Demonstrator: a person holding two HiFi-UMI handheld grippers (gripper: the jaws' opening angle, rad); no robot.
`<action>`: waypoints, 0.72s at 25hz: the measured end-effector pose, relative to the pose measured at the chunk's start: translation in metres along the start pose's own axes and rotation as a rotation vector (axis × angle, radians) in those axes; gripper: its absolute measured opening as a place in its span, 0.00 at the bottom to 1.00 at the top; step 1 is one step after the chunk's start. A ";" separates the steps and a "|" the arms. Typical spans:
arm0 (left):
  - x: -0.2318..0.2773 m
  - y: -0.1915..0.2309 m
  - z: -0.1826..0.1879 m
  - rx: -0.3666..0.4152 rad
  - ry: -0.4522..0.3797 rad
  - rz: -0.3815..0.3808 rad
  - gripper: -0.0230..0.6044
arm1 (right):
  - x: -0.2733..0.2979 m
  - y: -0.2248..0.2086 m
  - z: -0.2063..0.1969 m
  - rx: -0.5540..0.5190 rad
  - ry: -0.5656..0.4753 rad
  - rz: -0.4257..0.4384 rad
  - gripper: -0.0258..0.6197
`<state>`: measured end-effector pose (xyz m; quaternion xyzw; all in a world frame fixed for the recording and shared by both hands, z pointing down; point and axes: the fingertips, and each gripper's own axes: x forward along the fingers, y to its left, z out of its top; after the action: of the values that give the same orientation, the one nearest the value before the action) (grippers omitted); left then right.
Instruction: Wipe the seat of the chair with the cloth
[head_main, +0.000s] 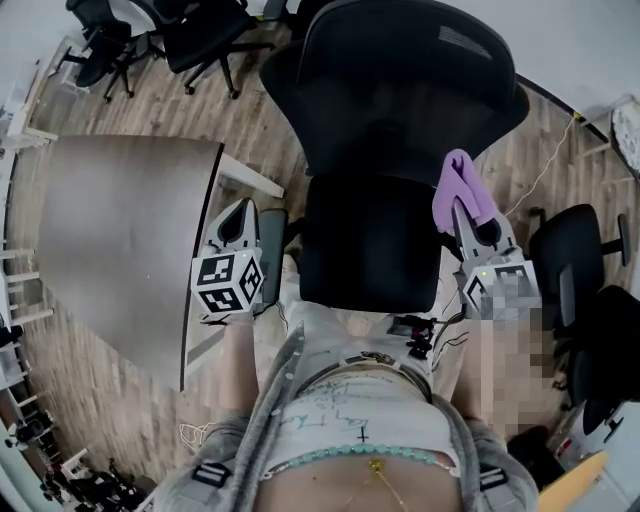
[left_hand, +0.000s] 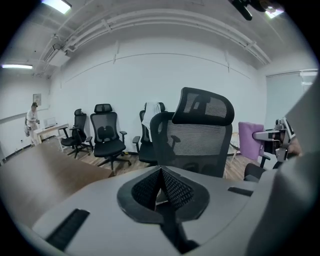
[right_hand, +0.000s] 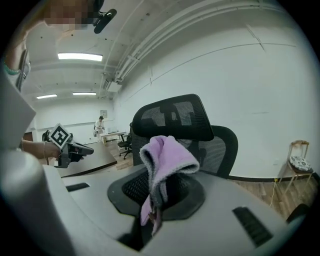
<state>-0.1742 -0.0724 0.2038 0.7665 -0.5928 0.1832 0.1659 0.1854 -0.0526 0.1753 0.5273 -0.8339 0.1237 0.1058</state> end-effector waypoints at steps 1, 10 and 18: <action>0.000 0.001 -0.004 0.000 0.006 0.002 0.04 | -0.002 0.003 -0.004 0.010 0.001 0.000 0.11; 0.030 -0.001 -0.059 0.113 0.067 -0.020 0.04 | -0.011 0.016 -0.027 -0.038 0.037 -0.004 0.11; 0.061 0.010 -0.108 0.174 0.136 -0.029 0.04 | -0.016 0.016 -0.033 -0.028 0.052 -0.034 0.11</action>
<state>-0.1785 -0.0754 0.3276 0.7723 -0.5508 0.2830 0.1415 0.1792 -0.0217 0.1996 0.5364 -0.8236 0.1239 0.1367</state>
